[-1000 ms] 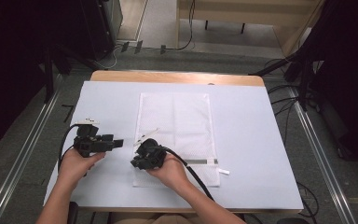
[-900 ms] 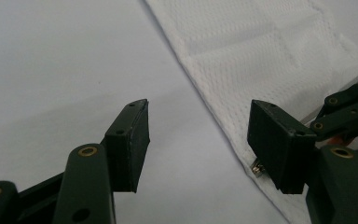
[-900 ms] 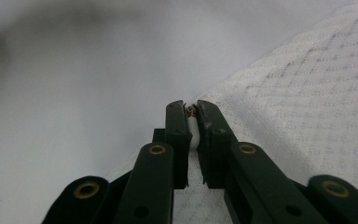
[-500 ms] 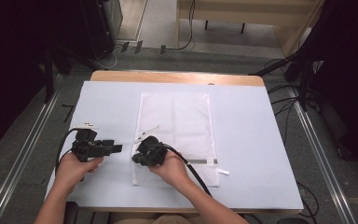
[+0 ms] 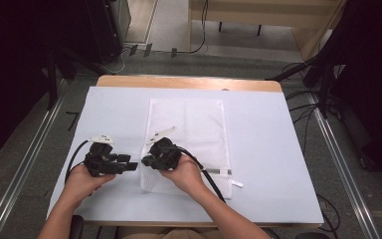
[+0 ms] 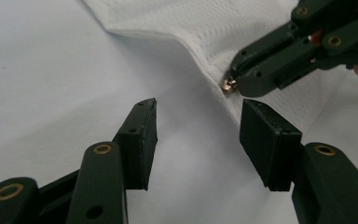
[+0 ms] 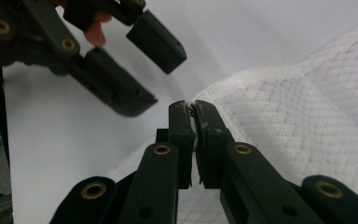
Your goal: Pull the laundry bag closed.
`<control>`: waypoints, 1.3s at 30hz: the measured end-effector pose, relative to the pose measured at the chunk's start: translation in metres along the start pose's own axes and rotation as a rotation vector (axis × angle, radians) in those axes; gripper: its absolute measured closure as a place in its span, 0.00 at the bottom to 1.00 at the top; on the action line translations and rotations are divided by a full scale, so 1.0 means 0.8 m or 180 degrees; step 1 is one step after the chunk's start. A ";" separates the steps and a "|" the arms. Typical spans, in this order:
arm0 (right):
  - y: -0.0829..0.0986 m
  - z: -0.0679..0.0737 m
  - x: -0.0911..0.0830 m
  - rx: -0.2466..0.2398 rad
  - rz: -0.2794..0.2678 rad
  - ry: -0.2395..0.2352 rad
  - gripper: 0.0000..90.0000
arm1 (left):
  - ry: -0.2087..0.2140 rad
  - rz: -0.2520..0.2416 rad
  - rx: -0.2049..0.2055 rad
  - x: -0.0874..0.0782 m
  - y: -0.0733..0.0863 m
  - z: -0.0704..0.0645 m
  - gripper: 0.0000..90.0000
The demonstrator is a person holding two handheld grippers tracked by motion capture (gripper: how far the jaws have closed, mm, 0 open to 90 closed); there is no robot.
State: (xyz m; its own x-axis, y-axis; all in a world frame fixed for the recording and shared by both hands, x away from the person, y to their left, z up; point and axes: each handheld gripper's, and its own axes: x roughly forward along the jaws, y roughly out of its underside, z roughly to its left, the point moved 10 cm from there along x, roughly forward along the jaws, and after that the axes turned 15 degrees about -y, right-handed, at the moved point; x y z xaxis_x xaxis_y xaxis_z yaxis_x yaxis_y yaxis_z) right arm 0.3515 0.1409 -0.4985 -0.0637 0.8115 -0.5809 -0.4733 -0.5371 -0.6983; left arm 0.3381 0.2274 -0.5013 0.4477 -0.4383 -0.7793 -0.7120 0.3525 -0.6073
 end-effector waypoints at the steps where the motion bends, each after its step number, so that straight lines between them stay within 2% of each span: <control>1: -0.001 0.000 -0.001 -0.0012 -0.0006 0.0007 0.97 | 0.0016 0.0019 0.0040 0.001 0.001 -0.003 0.52; 6: -0.006 0.001 -0.004 -0.0021 -0.0055 0.0015 0.97 | 0.0060 0.0121 0.0198 0.011 0.005 -0.015 0.51; 13: -0.008 0.004 -0.007 -0.0048 -0.0052 -0.0028 0.97 | 0.0087 0.0202 0.0253 0.022 0.005 -0.025 0.54; 15: -0.010 0.006 -0.006 -0.0035 -0.0070 -0.0057 0.97 | 0.0085 0.0245 0.0243 0.025 0.006 -0.026 0.59; 16: -0.011 0.008 -0.007 -0.0037 -0.0089 -0.0090 0.97 | 0.0094 0.0264 0.0237 0.026 0.006 -0.025 0.65; 18: -0.011 0.010 -0.008 -0.0030 -0.0089 -0.0110 0.97 | 0.0112 0.0251 0.0232 0.025 0.005 -0.026 0.69; 22: -0.011 0.012 -0.008 -0.0011 -0.0082 -0.0150 0.97 | 0.0110 0.0232 0.0260 0.026 0.004 -0.025 0.71; 26: -0.010 0.014 -0.008 -0.0033 -0.0074 -0.0195 0.97 | 0.0098 0.0207 0.0280 0.026 0.002 -0.024 0.79; 30: -0.009 0.014 -0.009 0.0014 -0.0063 -0.0259 0.97 | 0.0121 0.0212 0.0280 0.026 0.002 -0.025 0.83; 33: -0.007 0.014 -0.008 -0.0001 -0.0048 -0.0259 0.97 | 0.0106 0.0215 0.0322 0.026 0.002 -0.025 0.86; 36: -0.006 0.012 -0.008 0.0001 -0.0044 -0.0257 0.97 | 0.0138 0.0213 0.0318 0.024 0.002 -0.027 0.94; 39: -0.005 0.010 -0.008 0.0023 -0.0052 -0.0257 0.98 | 0.0155 0.0220 0.0297 0.024 0.002 -0.027 0.97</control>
State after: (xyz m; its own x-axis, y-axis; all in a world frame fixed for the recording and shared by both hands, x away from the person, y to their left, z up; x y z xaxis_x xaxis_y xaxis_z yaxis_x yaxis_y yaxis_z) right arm 0.3469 0.1400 -0.4889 -0.1264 0.8363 -0.5335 -0.4813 -0.5220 -0.7042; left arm 0.3336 0.2017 -0.5136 0.3710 -0.4492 -0.8128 -0.6857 0.4577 -0.5660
